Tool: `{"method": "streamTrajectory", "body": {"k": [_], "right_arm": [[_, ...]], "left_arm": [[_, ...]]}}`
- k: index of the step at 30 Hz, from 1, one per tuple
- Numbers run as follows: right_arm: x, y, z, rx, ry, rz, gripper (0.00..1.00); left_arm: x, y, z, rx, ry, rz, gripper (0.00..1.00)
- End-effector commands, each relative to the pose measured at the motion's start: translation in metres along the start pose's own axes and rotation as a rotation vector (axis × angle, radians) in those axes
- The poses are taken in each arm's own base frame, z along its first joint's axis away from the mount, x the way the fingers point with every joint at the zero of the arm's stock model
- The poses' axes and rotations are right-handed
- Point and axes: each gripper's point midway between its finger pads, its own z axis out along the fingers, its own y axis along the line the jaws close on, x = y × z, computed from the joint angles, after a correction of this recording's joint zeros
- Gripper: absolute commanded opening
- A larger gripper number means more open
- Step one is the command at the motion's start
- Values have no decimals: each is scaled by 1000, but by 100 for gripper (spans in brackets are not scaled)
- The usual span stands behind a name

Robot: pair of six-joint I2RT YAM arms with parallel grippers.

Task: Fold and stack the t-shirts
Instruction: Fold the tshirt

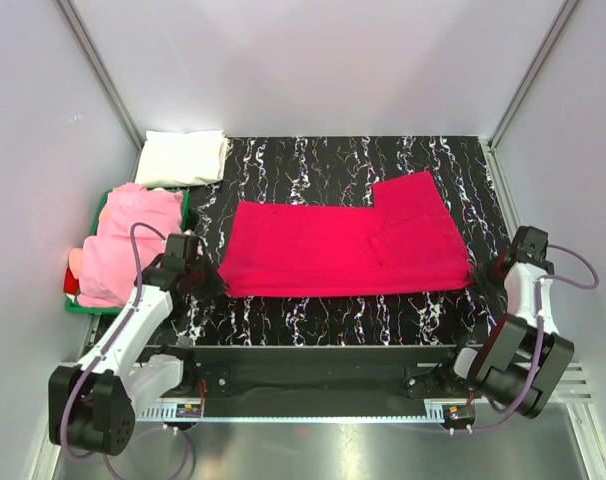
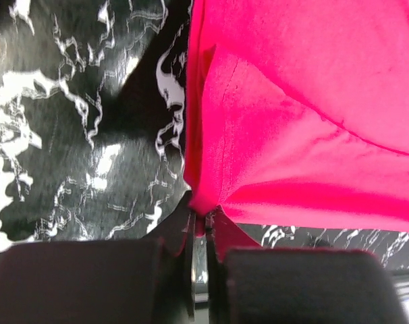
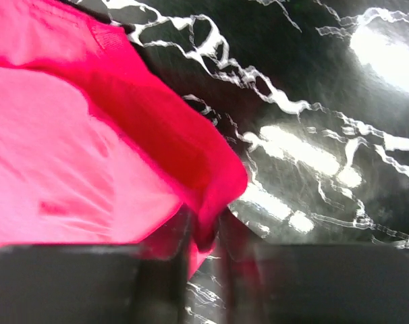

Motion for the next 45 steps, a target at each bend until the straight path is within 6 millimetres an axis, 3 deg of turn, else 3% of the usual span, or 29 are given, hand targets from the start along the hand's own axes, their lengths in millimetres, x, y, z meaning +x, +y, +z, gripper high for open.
{"method": "streamTrajectory", "body": {"k": [1,2,3,4,5,7,10,11,14,15,17,18,23,24,27,31,34,39,45], "right_arm": [[6,-15,-13,44,-30,58,35],[7,-16,-17,49,-27,63,53],[2,-11,-25,32,-51,77,85],[1,-9,-28,25,-59,83,97],[-2,-5,-33,8,-71,83,100],[-16,11,-48,-51,-126,73,100],[-43,46,-59,-180,-192,22,100],[-48,72,-63,-297,-176,-11,99],[-56,116,-43,-400,-63,-60,97],[-63,137,-24,-388,-9,-103,97],[-62,159,-3,-368,56,-168,95],[-67,183,15,-373,79,-219,95],[-87,248,58,-465,123,-293,93],[-97,263,75,-474,120,-304,93],[-113,294,101,-492,84,-362,92],[-130,311,139,-448,37,-427,92],[-129,314,168,-438,59,-455,90],[-87,313,202,-437,157,-516,86],[-57,317,201,-457,218,-527,74]], "left_arm": [[7,-1,-13,-10,20,-21,17],[11,-6,-17,19,42,-25,28],[13,-9,-23,33,47,-23,51],[13,-13,-28,50,50,-17,58],[12,-16,-34,67,48,4,65],[0,-25,-54,85,2,53,82],[-25,-31,-78,84,-114,166,90],[-31,-32,-82,85,-144,211,92],[-41,-36,-87,94,-181,275,92],[-41,-36,-87,94,-181,287,92],[-43,-35,-83,93,-187,307,91],[-42,-36,-82,104,-184,308,91],[-46,-41,-83,167,-199,305,91],[-47,-42,-84,174,-201,305,90],[-48,-42,-84,185,-210,299,90],[-47,-42,-80,188,-193,296,88],[-46,-43,-80,193,-192,296,88],[-48,-43,-81,197,-202,292,87],[-48,-42,-80,194,-199,287,87]]}}
